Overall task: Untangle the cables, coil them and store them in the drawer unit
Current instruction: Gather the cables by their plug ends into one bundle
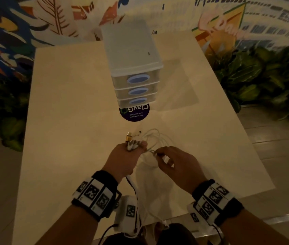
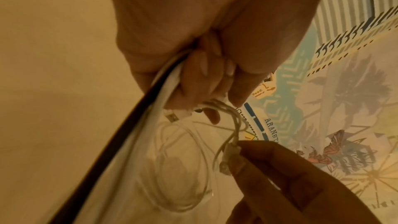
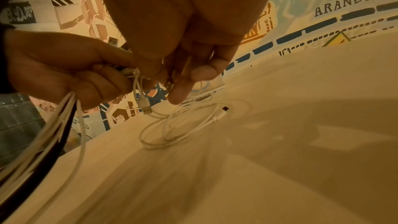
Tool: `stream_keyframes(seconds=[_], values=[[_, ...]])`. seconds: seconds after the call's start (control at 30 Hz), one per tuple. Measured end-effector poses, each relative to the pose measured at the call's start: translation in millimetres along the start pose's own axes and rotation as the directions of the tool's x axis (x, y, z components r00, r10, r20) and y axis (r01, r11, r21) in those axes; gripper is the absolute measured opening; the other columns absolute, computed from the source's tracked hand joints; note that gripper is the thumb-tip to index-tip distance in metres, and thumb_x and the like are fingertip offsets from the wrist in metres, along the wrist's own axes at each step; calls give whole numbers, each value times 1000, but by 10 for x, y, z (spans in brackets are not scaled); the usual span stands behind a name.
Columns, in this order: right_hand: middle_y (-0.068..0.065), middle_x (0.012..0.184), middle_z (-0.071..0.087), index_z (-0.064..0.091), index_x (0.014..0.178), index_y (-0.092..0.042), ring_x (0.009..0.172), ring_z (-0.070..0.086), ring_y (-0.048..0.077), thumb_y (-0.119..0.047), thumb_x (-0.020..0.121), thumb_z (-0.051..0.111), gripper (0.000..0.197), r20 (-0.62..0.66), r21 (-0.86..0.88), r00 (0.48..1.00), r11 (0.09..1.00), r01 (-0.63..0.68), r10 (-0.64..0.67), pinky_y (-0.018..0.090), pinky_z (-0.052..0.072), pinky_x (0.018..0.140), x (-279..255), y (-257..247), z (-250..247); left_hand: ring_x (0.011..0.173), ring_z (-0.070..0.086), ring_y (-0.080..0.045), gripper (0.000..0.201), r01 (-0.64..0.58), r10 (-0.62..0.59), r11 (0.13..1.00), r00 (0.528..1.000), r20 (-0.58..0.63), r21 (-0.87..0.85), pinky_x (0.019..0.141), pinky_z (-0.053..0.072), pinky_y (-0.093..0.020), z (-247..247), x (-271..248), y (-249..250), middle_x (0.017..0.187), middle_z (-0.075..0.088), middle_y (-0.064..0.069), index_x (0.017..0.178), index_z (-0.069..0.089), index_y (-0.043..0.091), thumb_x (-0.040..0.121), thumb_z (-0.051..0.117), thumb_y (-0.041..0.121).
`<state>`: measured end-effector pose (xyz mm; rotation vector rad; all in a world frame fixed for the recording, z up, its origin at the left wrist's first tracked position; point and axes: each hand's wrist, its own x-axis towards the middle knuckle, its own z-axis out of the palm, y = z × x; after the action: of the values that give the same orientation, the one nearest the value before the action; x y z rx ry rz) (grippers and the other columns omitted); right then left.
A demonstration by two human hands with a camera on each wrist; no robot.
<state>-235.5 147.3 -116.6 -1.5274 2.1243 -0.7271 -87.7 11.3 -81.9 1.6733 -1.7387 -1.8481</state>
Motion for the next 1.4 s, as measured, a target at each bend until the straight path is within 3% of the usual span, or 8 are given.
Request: stream_keyframes(seconds=[0.17,0.37,0.53,0.63,0.8,1.17,1.27,1.4], values=[[-27,95,53,58,117,-43,68,60,4,-44,97,58,19,-19,7,999,999,-36,36,23,52,62,51,-1,-44,38,35,-16,42,-67,59,992,995,76,106,52,35,-30,-21,34,-6,35,31,4,94,71,6,94,65,47],[-20,99,55,20,155,-51,64,59,8,-33,97,58,72,169,52,983,997,60,-68,20,53,61,139,51,-188,35,45,0,27,-228,187,943,966,180,242,43,33,-14,-48,-2,43,35,46,16,75,54,24,98,64,34],[-23,108,57,55,127,-41,79,64,0,-36,95,60,33,134,25,982,991,131,-133,26,55,71,184,148,-241,39,40,-4,28,-217,217,973,976,8,80,48,32,-16,-51,9,8,44,51,11,97,68,-1,93,71,27],[-24,112,59,56,119,-42,87,65,-4,-45,95,59,24,79,39,992,994,98,-101,23,54,74,155,231,-292,42,33,-11,24,-201,192,977,976,-107,-77,47,33,-23,-119,17,49,61,60,-9,102,72,6,94,69,28],[-25,96,56,62,117,-44,74,61,2,-55,96,45,29,133,-8,987,996,94,-92,18,50,70,2,369,-296,46,30,-14,24,-228,198,933,971,-132,-278,51,31,-30,-239,-37,135,52,48,7,89,70,16,98,62,37],[-13,86,55,34,146,-44,72,57,4,-56,91,63,64,-62,49,993,994,-100,103,16,47,66,469,-10,-486,41,22,-16,19,-320,416,804,905,90,-501,44,19,-25,-448,-247,341,65,52,-18,66,60,11,80,65,23],[-12,93,53,50,134,-37,87,58,9,-60,91,60,50,61,-94,957,957,-276,282,29,48,78,652,49,-450,50,15,-28,13,-360,463,784,882,90,-507,44,19,-27,-473,-292,410,64,49,-19,69,59,13,82,61,15],[-8,66,60,73,84,-26,71,64,17,-64,95,51,45,254,-58,886,921,-386,387,23,43,60,634,216,-529,49,30,-21,17,-402,467,772,884,9,-493,44,25,-27,-542,-302,461,66,57,-13,71,66,17,85,58,11]])
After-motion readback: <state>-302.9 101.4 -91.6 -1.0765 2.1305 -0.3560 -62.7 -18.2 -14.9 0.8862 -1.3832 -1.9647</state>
